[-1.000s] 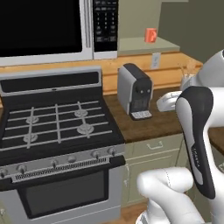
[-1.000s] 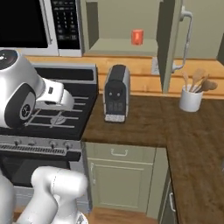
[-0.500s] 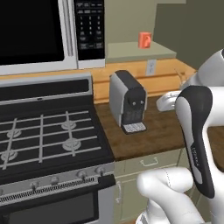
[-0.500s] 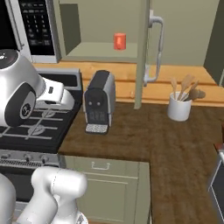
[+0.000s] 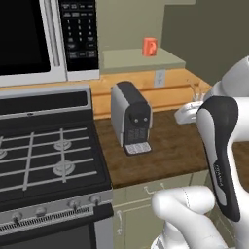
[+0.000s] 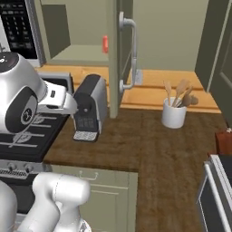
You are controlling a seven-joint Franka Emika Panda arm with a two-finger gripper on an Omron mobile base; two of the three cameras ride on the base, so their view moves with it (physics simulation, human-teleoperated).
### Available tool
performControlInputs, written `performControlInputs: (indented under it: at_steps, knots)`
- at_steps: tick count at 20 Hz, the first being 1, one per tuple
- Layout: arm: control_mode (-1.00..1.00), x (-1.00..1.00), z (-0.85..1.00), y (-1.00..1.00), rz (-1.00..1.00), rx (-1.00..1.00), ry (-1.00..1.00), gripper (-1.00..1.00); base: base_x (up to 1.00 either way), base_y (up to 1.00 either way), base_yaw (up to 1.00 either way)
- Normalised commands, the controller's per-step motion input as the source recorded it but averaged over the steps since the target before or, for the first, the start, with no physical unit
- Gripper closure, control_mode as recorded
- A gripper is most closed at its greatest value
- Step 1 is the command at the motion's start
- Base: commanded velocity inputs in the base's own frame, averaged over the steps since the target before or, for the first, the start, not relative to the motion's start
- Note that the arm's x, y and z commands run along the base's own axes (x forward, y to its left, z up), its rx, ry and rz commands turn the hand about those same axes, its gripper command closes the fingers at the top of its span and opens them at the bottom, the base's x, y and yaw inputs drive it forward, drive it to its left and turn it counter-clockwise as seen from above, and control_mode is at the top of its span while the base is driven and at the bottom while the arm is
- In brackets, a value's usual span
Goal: Gather all objects into one cabinet and sort the glasses and bowls to opposite sides.
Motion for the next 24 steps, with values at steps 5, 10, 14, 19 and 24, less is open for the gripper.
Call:
performControlInputs:
  at_steps: [5, 10, 14, 19, 24]
  knots:
    - [1.0, 0.0, 0.0, 0.0, 0.0, 0.0, 0.0, -1.0, 0.49, -0.24, 0.06]
    - [1.0, 0.0, 0.0, 0.0, 0.0, 0.0, 0.0, -1.0, 0.49, -0.19, 0.04]
    - [1.0, 0.0, 0.0, 0.0, 0.0, 0.0, 0.0, -1.0, 0.34, -0.17, 0.03]
    - [-1.0, -0.01, 0.0, -0.04, 0.0, 0.0, -0.04, -1.0, 0.03, -0.08, 0.01]
    - [-1.0, -0.03, 0.27, -0.02, 0.0, 0.01, -0.31, -1.0, 0.0, 0.0, 0.0]
